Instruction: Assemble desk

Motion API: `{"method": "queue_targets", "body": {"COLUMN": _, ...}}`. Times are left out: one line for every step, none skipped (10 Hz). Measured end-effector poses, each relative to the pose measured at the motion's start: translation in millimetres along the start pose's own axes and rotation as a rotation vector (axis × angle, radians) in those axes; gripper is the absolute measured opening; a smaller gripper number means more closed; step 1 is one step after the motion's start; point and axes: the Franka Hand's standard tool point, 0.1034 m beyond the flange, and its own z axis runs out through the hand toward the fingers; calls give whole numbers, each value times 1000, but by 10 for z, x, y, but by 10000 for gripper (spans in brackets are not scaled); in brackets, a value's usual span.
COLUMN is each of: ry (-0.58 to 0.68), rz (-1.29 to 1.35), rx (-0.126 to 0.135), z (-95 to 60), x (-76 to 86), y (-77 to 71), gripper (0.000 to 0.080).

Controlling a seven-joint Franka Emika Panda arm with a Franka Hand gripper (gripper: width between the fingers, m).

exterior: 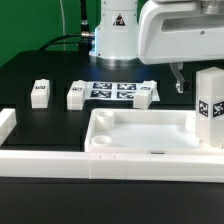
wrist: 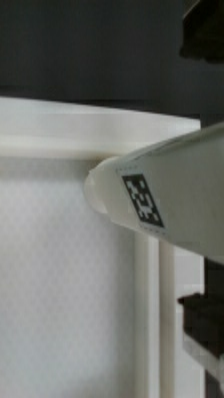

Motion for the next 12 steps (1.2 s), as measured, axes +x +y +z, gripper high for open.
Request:
{"method": "queue_targets", "body": {"ry": 1, "rz": -61, "rx": -1, "z": -1, "x": 2, "y": 1, "gripper": 649}}
{"method": "queue_targets", "body": {"ry": 0, "rz": -197, "rx": -9, "z": -5, "x": 5, "y": 4, "gripper": 649}}
{"method": "queue_targets", "body": {"ry": 1, "rz": -263, "rx": -11, "z": -8, "x": 11, "y": 12, "gripper": 649}}
{"method": "queue_targets", "body": {"ry": 0, "rz": -289, "rx": -11, "z": -3, "x": 10, "y": 28, "gripper": 645}}
{"method": "queue_targets", "body": {"ry": 0, "rz": -289, "rx": -11, "z": -2, "x": 10, "y": 26, "gripper": 645}}
{"method": "queue_targets", "body": {"ry": 0, "rz": -289, "rx": -11, "z": -2, "x": 9, "y": 26, "gripper": 467}}
{"method": "queue_targets", "body": {"ry": 0, "rz": -289, "rx": -11, "z": -1, "x": 9, "y": 25, "gripper": 295}}
{"method": "queue_targets", "body": {"ry": 0, "rz": -288, "rx": -11, "z": -1, "x": 9, "y": 26, "gripper": 295}}
{"method": "queue_targets", "body": {"ry": 0, "rz": -286, "rx": -11, "z": -1, "x": 9, "y": 25, "gripper": 288}}
{"method": "queue_targets", "body": {"ry": 0, "rz": -275, "rx": -11, "z": -1, "x": 9, "y": 25, "gripper": 288}}
{"method": "queue_targets", "body": {"ry": 0, "rz": -261, "rx": -10, "z": 0, "x": 9, "y": 24, "gripper": 288}}
{"method": "queue_targets", "body": {"ry": 0, "rz": -213, "rx": -7, "z": 2, "x": 8, "y": 19, "gripper": 288}}
